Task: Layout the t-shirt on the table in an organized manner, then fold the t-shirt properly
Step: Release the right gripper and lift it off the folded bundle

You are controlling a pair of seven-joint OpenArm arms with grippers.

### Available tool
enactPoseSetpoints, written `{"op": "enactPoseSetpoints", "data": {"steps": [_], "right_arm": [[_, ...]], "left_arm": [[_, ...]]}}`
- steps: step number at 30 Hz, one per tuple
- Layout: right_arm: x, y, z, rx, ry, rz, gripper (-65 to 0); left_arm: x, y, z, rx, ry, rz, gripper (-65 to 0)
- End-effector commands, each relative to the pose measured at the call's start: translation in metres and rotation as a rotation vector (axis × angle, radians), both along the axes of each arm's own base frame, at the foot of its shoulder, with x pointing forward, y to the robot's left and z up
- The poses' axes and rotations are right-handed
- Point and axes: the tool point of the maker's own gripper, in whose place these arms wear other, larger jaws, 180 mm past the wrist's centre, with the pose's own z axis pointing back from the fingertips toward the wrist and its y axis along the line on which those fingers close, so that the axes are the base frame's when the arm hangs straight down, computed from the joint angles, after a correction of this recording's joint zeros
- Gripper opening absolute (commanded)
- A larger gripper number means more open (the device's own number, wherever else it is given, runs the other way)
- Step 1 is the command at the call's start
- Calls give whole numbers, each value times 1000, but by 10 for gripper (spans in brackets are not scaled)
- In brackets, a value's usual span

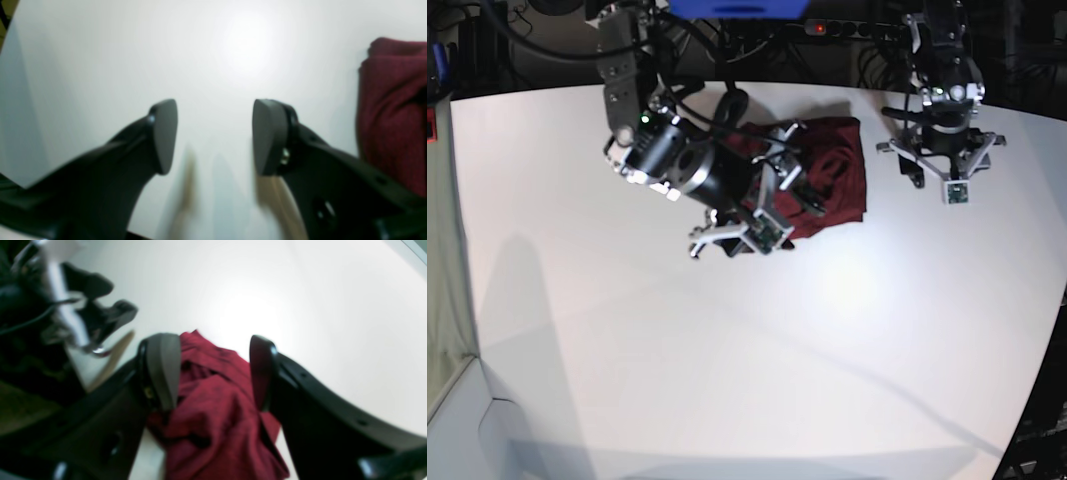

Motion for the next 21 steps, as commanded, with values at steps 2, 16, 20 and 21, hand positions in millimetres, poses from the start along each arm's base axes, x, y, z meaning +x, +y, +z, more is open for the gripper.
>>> {"op": "enactPoseSetpoints", "data": {"steps": [2, 16, 20, 21], "right_arm": [[5, -4, 5, 23, -16, -12, -309], [-15, -3, -38, 2, 116, 0, -310], [-18, -2, -48, -3, 146, 5, -313], [-18, -2, -49, -3, 147, 5, -315]], "left_arm": [[6, 3, 11, 16, -41, 0, -303], [7, 2, 9, 13, -36, -1, -303], [6, 4, 9, 14, -36, 2, -303], [6, 4, 9, 14, -36, 2, -303]]}}
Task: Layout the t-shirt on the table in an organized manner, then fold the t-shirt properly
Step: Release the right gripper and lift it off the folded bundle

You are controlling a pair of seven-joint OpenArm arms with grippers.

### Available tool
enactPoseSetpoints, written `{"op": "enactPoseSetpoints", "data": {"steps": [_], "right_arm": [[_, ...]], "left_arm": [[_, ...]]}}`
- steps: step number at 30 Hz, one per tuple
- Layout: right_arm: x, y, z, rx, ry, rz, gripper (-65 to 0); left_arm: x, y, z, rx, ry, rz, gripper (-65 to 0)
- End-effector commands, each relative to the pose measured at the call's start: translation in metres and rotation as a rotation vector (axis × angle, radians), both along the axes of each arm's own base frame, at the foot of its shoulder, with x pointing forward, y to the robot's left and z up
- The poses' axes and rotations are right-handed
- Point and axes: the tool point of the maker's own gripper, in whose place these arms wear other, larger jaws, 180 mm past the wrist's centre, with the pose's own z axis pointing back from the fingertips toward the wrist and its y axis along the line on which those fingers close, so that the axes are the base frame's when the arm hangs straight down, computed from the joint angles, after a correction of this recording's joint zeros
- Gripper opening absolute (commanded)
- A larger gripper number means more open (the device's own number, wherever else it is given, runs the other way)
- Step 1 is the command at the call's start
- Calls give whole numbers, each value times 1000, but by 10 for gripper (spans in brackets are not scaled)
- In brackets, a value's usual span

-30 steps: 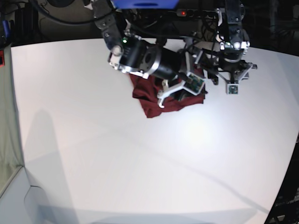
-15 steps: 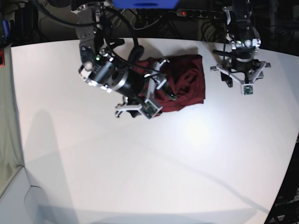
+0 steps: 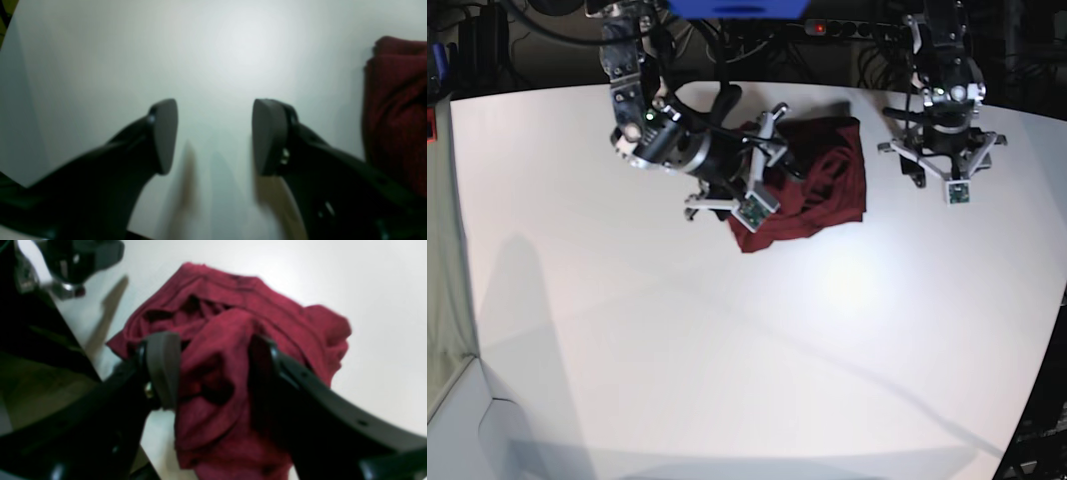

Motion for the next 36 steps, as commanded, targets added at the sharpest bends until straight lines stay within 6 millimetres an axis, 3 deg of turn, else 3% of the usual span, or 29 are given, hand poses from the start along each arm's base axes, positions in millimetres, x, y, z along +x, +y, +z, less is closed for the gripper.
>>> {"op": "enactPoseSetpoints", "data": {"steps": [1, 4, 8, 10, 17, 22, 27, 36], "right_arm": [[7, 6, 17, 51, -44, 0, -316], [7, 6, 17, 51, -45, -1, -372], [7, 7, 17, 51, -47, 2, -596], [6, 7, 16, 51, -43, 2, -650], [-10, 7, 15, 57, -27, 3, -650], [-43, 28, 28, 71, -49, 106, -650], [-74, 44, 20, 51, -31, 223, -650], [-85, 25, 4, -30, -27, 275, -650]], "left_arm": [[6, 2, 10, 15, -39, -2, -303], [6, 2, 10, 15, -39, -2, -303], [6, 2, 10, 15, -39, -2, -303], [6, 2, 10, 15, -39, -2, -303], [16, 9, 20, 37, -65, -9, -303], [25, 9, 28, 38, -93, -8, -303], [28, 9, 30, 38, -102, -8, -303], [30, 19, 35, 73, -105, -18, -303]]}}
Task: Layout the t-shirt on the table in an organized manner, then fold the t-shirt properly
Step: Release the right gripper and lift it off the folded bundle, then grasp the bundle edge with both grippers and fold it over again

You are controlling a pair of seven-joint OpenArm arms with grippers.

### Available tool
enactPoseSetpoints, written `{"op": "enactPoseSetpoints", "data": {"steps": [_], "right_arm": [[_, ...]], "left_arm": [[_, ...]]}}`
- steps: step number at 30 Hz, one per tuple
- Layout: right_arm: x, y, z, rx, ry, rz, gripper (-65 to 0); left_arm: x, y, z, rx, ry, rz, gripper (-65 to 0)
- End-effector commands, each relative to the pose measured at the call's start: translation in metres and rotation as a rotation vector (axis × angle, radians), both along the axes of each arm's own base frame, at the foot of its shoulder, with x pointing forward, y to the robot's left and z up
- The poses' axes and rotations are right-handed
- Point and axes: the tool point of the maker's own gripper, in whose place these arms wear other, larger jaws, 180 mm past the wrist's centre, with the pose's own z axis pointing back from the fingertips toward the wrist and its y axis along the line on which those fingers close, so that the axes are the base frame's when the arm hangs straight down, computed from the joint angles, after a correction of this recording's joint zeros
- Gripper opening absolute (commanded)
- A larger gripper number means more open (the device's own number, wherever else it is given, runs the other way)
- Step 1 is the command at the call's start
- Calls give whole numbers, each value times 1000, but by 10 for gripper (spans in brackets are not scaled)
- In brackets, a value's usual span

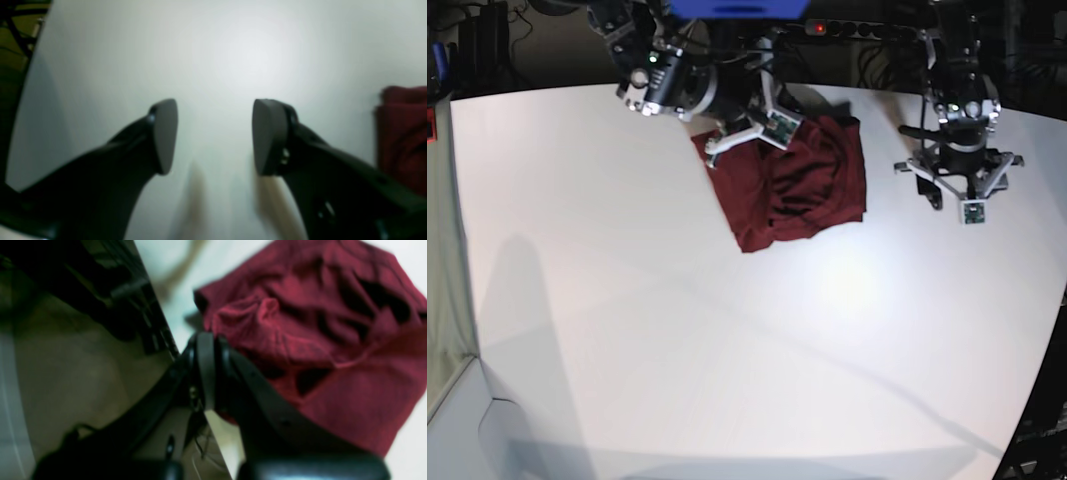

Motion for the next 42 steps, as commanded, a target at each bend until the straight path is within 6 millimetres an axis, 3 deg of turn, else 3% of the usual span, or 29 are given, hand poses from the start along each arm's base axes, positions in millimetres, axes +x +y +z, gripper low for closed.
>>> {"op": "enactPoseSetpoints", "data": {"steps": [1, 7, 17, 23, 27, 33, 42], "right_arm": [[0, 9, 14, 60, -20, 6, -650], [-23, 29, 15, 66, -16, 112, -650], [-15, 35, 11, 51, -29, 141, -643], [-21, 37, 13, 65, -19, 142, -457], [-19, 35, 15, 69, -22, 132, -382], [-18, 34, 17, 70, -33, 133, -381], [0, 10, 9, 31, -36, 61, -381]], "left_arm": [[7, 1, 12, 14, -45, -3, -303], [10, 26, 25, 48, -69, 34, -303], [7, 24, 12, 1, 72, -55, -303], [6, 20, 35, 2, 30, -61, -296], [3, 1, 48, -16, 25, -75, -219], [9, -47, 42, -95, 33, -170, -77], [24, -120, 38, -141, 38, -374, -64]]}}
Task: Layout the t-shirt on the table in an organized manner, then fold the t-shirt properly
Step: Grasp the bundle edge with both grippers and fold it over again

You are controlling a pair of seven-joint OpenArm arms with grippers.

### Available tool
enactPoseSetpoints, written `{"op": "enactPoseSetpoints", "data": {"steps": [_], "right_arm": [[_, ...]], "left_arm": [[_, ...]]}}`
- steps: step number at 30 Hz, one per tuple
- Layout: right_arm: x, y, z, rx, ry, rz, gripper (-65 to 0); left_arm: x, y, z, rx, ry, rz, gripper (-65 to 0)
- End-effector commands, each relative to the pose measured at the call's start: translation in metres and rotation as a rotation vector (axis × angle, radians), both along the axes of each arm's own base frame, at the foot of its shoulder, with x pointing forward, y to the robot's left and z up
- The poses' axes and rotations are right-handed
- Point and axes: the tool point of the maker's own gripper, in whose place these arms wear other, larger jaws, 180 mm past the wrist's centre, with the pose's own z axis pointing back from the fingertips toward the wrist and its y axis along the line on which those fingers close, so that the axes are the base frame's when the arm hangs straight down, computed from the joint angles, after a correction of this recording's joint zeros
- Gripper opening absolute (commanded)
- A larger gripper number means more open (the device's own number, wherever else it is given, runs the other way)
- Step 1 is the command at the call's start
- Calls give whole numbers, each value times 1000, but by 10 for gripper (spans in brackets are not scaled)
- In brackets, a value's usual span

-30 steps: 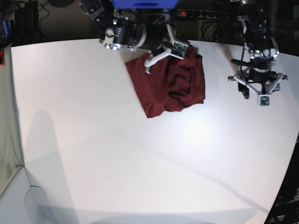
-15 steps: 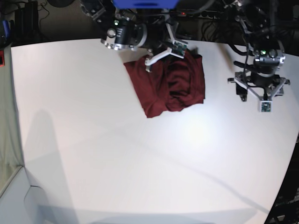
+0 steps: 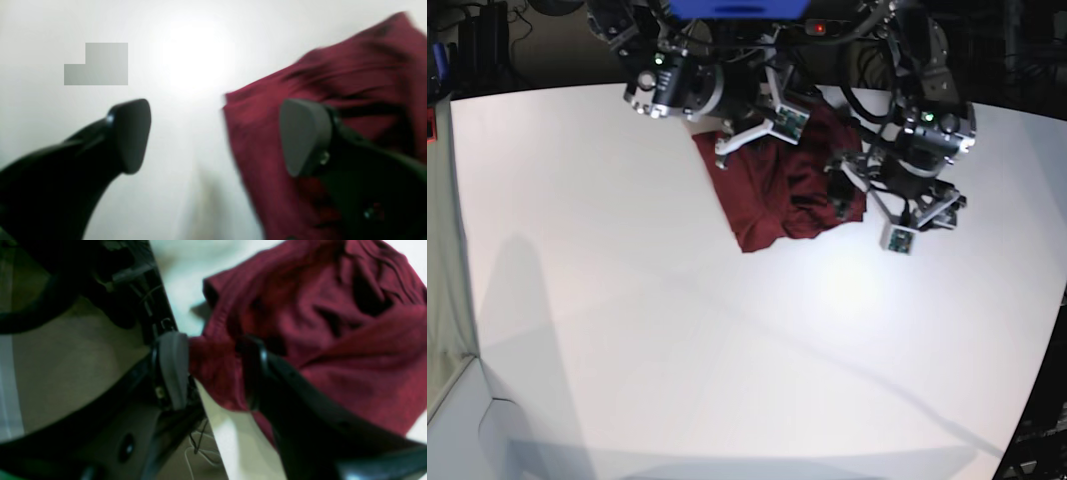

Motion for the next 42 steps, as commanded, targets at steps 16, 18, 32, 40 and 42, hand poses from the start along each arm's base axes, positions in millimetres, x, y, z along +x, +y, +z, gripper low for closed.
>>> {"op": "enactPoseSetpoints", "data": {"steps": [16, 18, 32, 40, 42], "right_arm": [[5, 6, 13, 48, -26, 1, -381], [9, 0, 12, 43, -25, -20, -381], [14, -16, 5, 9, -27, -46, -381], [39, -38, 7, 2, -46, -145, -381], [55, -44, 14, 22, -58, -207, -381]], "left_arm": [[1, -23, -27, -38, 64, -60, -65], [5, -20, -27, -29, 61, -63, -65], [37, 32, -23, -4, 38, 49, -65], [41, 45, -7, 32, -5, 58, -65], [40, 45, -7, 33, -4, 56, -65]]}}
